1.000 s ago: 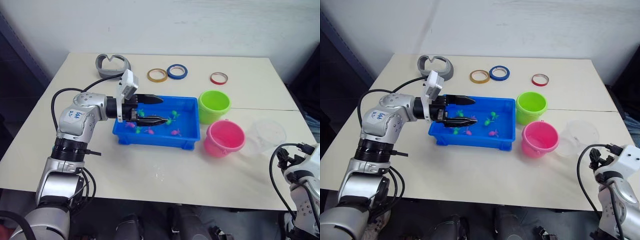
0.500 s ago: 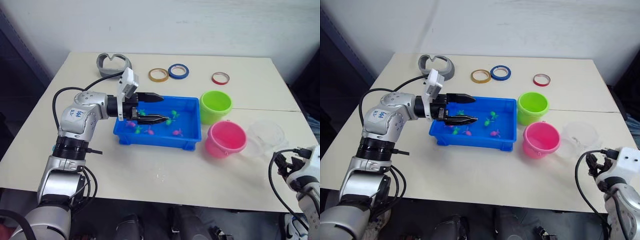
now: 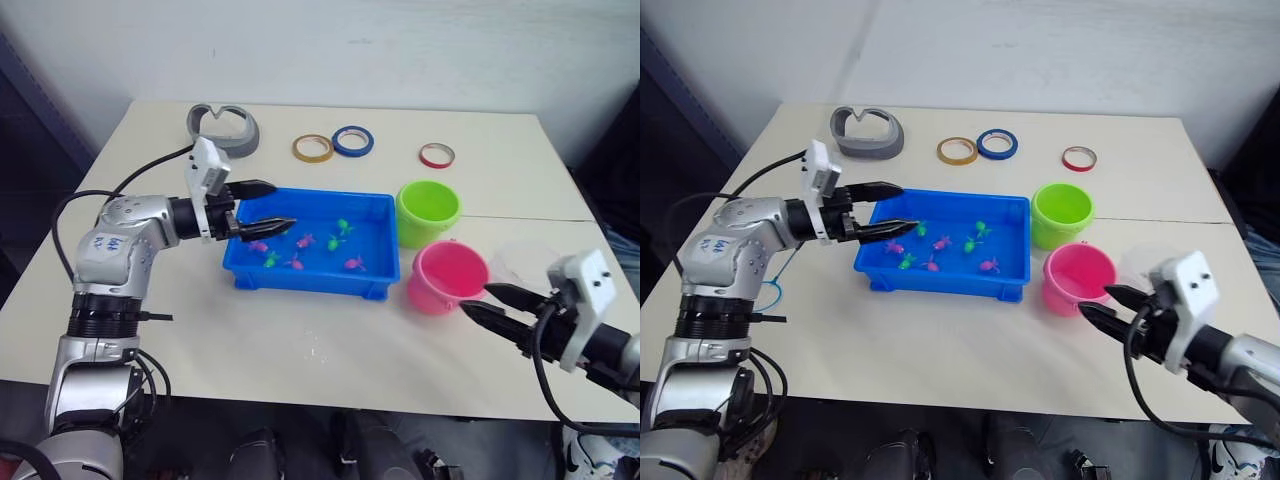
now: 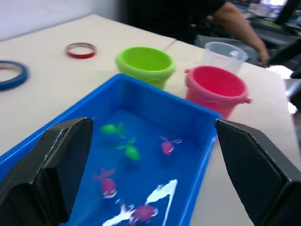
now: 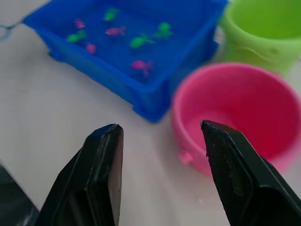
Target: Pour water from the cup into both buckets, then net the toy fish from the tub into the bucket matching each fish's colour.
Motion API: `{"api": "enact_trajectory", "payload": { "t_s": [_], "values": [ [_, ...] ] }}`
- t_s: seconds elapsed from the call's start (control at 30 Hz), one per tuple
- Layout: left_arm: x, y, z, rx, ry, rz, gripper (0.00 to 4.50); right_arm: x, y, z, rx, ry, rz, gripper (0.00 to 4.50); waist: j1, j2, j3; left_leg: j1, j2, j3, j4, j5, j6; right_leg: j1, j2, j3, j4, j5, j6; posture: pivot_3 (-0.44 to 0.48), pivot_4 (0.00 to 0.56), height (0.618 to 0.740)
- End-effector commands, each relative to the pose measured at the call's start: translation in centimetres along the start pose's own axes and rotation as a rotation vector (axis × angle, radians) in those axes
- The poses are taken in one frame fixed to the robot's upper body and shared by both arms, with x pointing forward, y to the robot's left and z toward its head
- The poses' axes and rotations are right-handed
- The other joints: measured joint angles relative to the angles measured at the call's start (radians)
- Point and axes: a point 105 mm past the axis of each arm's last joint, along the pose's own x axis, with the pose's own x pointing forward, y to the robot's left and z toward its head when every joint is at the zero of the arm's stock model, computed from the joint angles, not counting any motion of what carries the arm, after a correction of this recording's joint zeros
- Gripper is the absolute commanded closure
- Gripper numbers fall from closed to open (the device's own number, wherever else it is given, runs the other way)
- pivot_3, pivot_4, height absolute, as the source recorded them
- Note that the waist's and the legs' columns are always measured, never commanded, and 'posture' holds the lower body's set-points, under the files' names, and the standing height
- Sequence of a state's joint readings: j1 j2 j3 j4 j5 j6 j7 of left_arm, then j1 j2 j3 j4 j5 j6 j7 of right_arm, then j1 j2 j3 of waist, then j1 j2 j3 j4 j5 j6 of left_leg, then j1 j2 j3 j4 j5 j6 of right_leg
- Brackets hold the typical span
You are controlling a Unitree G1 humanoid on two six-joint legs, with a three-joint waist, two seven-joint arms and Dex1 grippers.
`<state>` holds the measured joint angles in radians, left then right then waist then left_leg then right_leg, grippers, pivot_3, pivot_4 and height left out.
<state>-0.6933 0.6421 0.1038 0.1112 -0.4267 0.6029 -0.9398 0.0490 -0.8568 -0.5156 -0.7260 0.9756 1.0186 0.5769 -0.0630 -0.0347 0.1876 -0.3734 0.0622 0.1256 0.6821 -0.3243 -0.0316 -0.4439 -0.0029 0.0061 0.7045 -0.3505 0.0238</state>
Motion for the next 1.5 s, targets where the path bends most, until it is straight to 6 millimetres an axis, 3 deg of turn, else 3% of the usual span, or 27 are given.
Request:
{"api": "enact_trajectory", "payload": {
  "t_s": [0.03, 0.1, 0.2, 0.23, 0.27, 0.43, 0.6, 0.73, 1.03, 1.5],
  "values": [
    [-2.9, 1.5, 0.5, 0.008, -0.015, 0.175, 0.00, 1.2, 1.4, 1.0, -0.050, -0.005, 0.161, 1.70, 0.007, -0.001, 0.001, -0.001, 0.000, -0.001, 0.000, 0.000, 0.000, 0.000, 0.000, -0.001, -0.001, 0.000, 0.000, 0.000, 0.150, 0.693],
    [-4.4, 2.2, -0.3, 0.000, 0.007, 0.264, 0.00, 1.9, 1.9, 1.3, -0.083, 0.001, 0.225, 1.70, 0.010, -0.001, 0.001, -0.002, 0.000, -0.002, 0.000, -0.001, 0.001, 0.000, -0.001, -0.002, -0.004, 0.000, 0.000, 0.000, 0.150, 0.693],
    [-6.6, 2.9, -1.2, -0.029, 0.021, 0.366, 0.00, 2.8, 2.2, 1.7, -0.112, -0.003, 0.292, 0.84, 0.016, -0.002, 0.001, -0.003, 0.000, -0.002, 0.000, -0.002, 0.003, 0.000, -0.003, -0.004, -0.006, 0.000, 0.000, 0.000, 0.150, 0.693],
    [-7.8, 3.3, -1.8, -0.044, 0.031, 0.421, 0.00, 3.2, 2.4, 1.9, -0.125, -0.004, 0.318, 0.29, 0.018, -0.002, 0.001, -0.004, -0.001, -0.002, 0.000, -0.002, 0.004, 0.000, -0.003, -0.004, -0.007, 0.000, 0.000, 0.000, 0.150, 0.693],
    [-8.5, 3.6, -2.1, -0.053, 0.038, 0.459, 0.00, 3.5, 2.5, 2.0, -0.134, -0.005, 0.335, 0.03, 0.019, -0.002, 0.001, -0.004, -0.001, -0.002, 0.000, -0.002, 0.004, 0.000, -0.004, -0.005, -0.007, 0.000, 0.000, 0.000, 0.150, 0.693],
    [-12.1, 5.2, -5.7, -0.138, 0.138, 0.642, 0.00, 4.2, 3.4, 2.3, -0.215, -0.015, 0.389, 0.03, 0.027, -0.002, 0.001, -0.004, -0.001, -0.002, 0.000, -0.003, 0.005, 0.000, -0.005, -0.006, -0.008, 0.000, 0.000, 0.000, 0.150, 0.693],
    [-13.9, 6.4, -9.1, -0.182, 0.240, 0.730, 0.00, 4.0, 4.1, 2.9, -0.305, -0.026, 0.412, 0.03, 0.033, -0.002, 0.001, -0.004, -0.001, -0.002, 0.000, -0.004, 0.006, 0.000, -0.006, -0.007, -0.008, 0.000, 0.000, 0.000, 0.150, 0.693],
    [-14.3, 7.8, -10.9, -0.213, 0.276, 0.773, 0.00, 3.9, 4.5, 3.3, -0.346, -0.046, 0.416, 0.03, 0.034, -0.003, 0.000, -0.004, -0.001, -0.002, 0.000, -0.004, 0.006, 0.000, -0.006, -0.008, -0.008, 0.000, -0.001, 0.000, 0.150, 0.693],
    [-13.1, 10.3, -12.4, -0.200, 0.321, 0.768, 0.00, 4.0, 5.0, 3.1, -0.393, -0.086, 0.389, 0.03, 0.033, -0.004, 0.000, -0.005, -0.001, -0.002, 0.001, -0.004, 0.006, 0.000, -0.007, -0.010, -0.008, 0.001, -0.001, 0.000, 0.150, 0.693],
    [-11.6, 10.3, -15.0, -0.217, 0.429, 0.712, 0.00, 4.3, 5.9, 3.5, -0.459, -0.159, 0.346, 0.03, 0.035, -0.006, -0.002, -0.005, -0.001, -0.002, 0.003, -0.004, 0.006, 0.000, -0.007, -0.010, -0.006, 0.001, -0.001, 0.000, 0.150, 0.693]
  ]
}}
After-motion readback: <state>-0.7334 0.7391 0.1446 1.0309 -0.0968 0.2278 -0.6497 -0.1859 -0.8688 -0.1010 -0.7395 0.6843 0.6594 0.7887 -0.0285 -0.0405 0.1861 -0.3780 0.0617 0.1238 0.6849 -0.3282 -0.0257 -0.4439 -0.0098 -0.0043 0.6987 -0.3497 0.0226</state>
